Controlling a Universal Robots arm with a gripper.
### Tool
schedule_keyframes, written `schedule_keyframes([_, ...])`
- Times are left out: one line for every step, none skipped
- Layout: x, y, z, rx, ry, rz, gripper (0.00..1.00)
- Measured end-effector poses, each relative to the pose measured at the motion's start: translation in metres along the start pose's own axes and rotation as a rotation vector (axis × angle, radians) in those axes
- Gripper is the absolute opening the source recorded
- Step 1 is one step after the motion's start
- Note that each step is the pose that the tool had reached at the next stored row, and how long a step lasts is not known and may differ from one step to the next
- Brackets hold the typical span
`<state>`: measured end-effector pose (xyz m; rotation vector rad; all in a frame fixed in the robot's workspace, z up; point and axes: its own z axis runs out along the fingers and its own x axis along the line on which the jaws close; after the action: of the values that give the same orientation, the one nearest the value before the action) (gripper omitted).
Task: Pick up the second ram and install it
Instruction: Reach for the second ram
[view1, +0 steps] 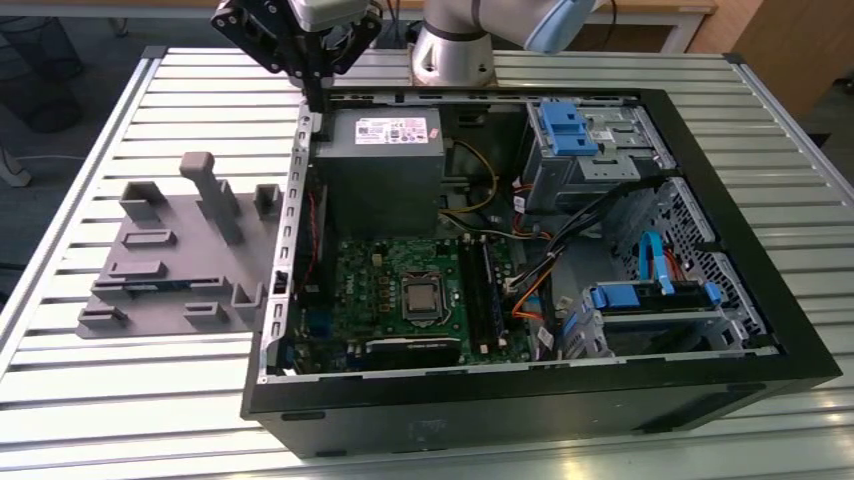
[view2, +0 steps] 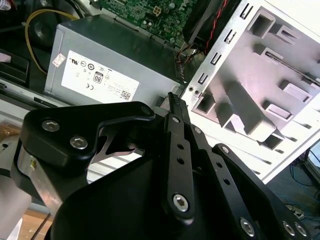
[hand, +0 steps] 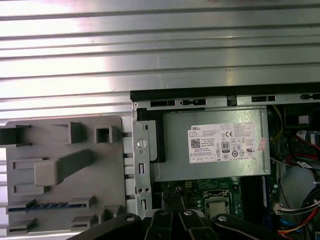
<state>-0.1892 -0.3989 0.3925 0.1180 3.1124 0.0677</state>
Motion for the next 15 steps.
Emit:
schedule_keyframes([0.0005, 0.0000, -0.0001, 0.0001, 0.0001, 0.000, 0.11])
schedule_keyframes([0.0007, 0.0000, 0.0000, 0.0000, 0.0000, 0.000, 0.11])
schedule_keyframes([0.0008, 0.0000, 0.0000, 0.0000, 0.0001, 0.000, 0.11])
schedule_keyframes([0.0010, -0.0001, 0.0000, 0.0000, 0.0000, 0.000, 0.11])
schedule_keyframes([0.0014, -0.0001, 0.0000, 0.0000, 0.0000, 0.000, 0.11])
schedule_keyframes([0.0019, -0.0002, 0.0000, 0.0000, 0.0000, 0.000, 0.11])
schedule_keyframes([0.0023, -0.0002, 0.0000, 0.0001, 0.0001, 0.000, 0.11])
schedule_keyframes([0.0028, -0.0002, 0.0000, 0.0000, 0.0001, 0.000, 0.11])
schedule_keyframes([0.0032, -0.0003, 0.0000, 0.0000, 0.0000, 0.000, 0.11])
schedule_keyframes([0.0036, -0.0003, 0.0000, 0.0000, 0.0000, 0.000, 0.11])
schedule_keyframes([0.0040, -0.0003, 0.0000, 0.0000, 0.0000, 0.000, 0.11])
schedule_keyframes([0.0044, -0.0003, 0.0000, 0.0000, 0.0001, 0.000, 0.11])
schedule_keyframes([0.0047, -0.0004, 0.0000, 0.0000, 0.0001, 0.000, 0.11])
schedule_keyframes([0.0050, -0.0004, 0.0000, 0.0000, 0.0000, 0.000, 0.11])
schedule_keyframes([0.0053, -0.0004, 0.0000, 0.0000, 0.0000, 0.000, 0.11])
